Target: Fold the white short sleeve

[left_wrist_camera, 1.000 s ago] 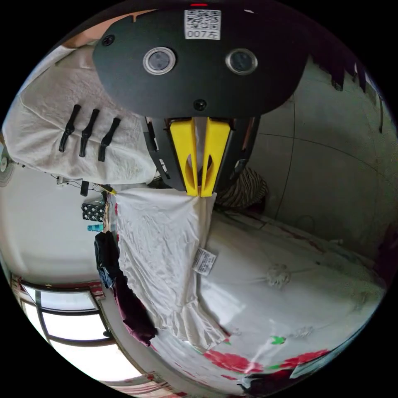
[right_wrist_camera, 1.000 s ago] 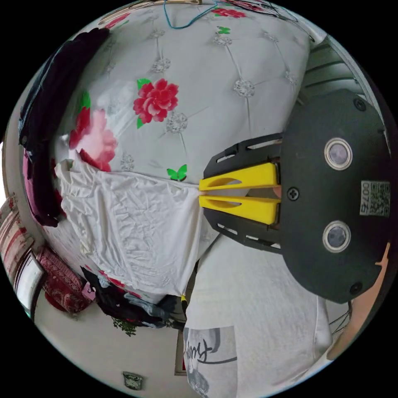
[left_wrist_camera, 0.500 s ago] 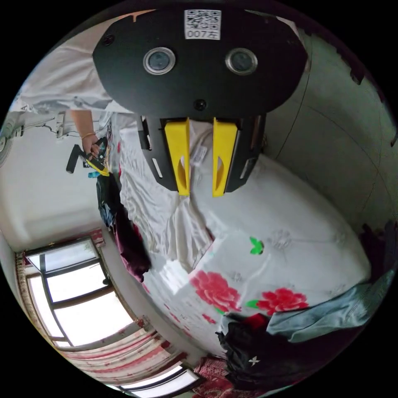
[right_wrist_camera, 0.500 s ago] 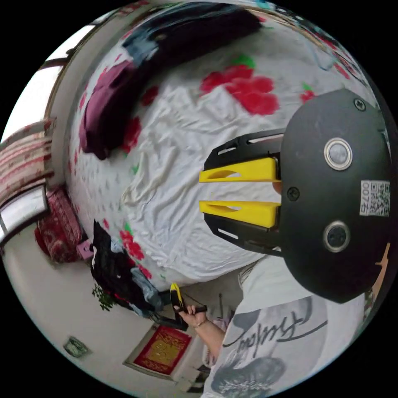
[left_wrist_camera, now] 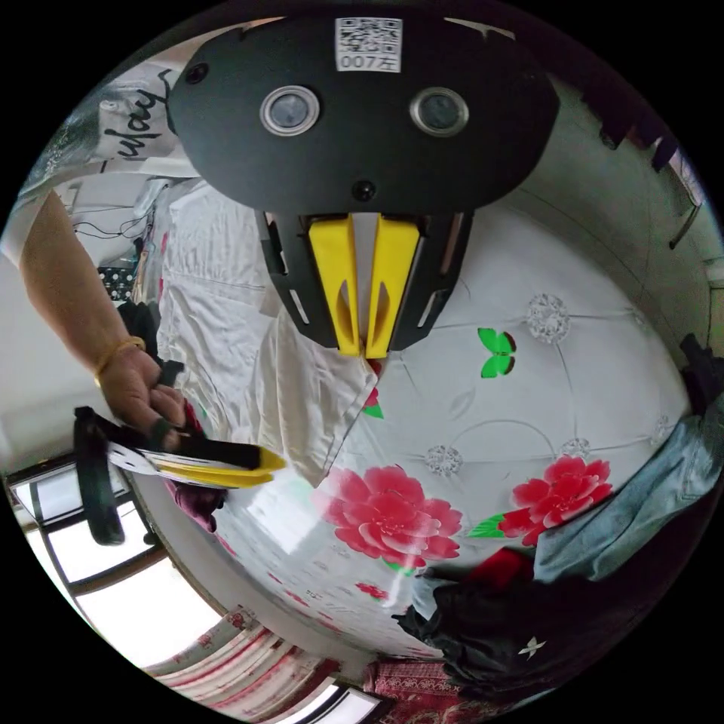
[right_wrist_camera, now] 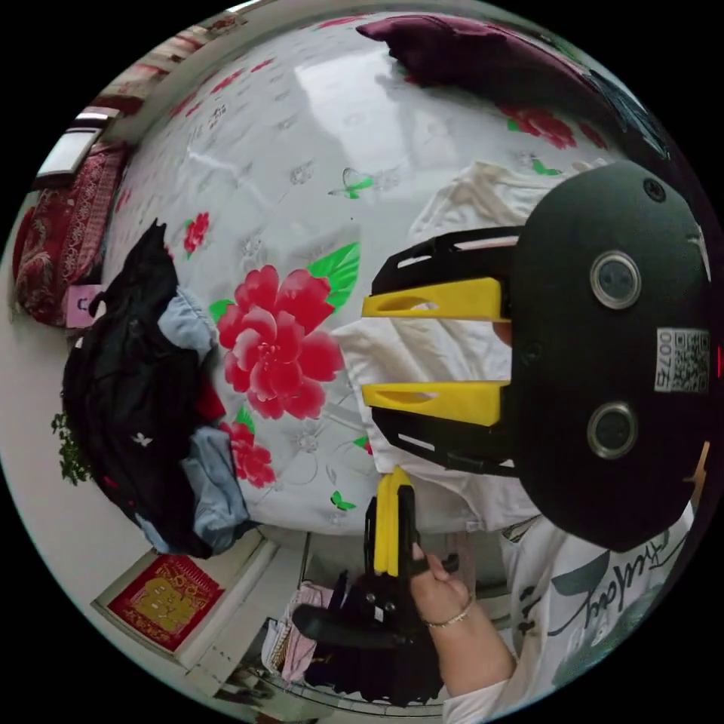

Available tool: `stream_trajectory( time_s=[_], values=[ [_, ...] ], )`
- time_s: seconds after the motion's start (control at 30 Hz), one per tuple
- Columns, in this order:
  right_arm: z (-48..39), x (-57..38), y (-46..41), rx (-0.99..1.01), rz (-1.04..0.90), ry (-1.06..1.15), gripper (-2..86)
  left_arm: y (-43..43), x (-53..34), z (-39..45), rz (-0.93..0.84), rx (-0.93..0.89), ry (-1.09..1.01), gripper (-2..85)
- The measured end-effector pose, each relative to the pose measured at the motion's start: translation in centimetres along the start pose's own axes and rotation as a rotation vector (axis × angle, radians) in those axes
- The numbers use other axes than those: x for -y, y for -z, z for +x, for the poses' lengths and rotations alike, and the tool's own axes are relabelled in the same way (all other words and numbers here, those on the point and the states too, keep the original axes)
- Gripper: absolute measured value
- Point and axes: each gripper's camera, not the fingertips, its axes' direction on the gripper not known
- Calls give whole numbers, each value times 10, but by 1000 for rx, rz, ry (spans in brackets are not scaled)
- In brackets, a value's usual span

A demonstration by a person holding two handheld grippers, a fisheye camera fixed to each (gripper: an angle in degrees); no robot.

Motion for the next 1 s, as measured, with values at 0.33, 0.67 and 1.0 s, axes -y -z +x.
stream_trajectory(
  time_s=[0.33, 0.67, 1.0],
  values=[
    [-21, -2, 10, 102, 112, 114, 1, 37, -48, -11, 189, -213, -9, -9],
    [36, -167, 105, 165, 296, 34, -2, 30, -89, 127, 177, -122, -642, -9],
    [113, -324, 36, 118, 142, -416, 12, -116, -126, 221, -202, -91, -912, -4]
  ],
)
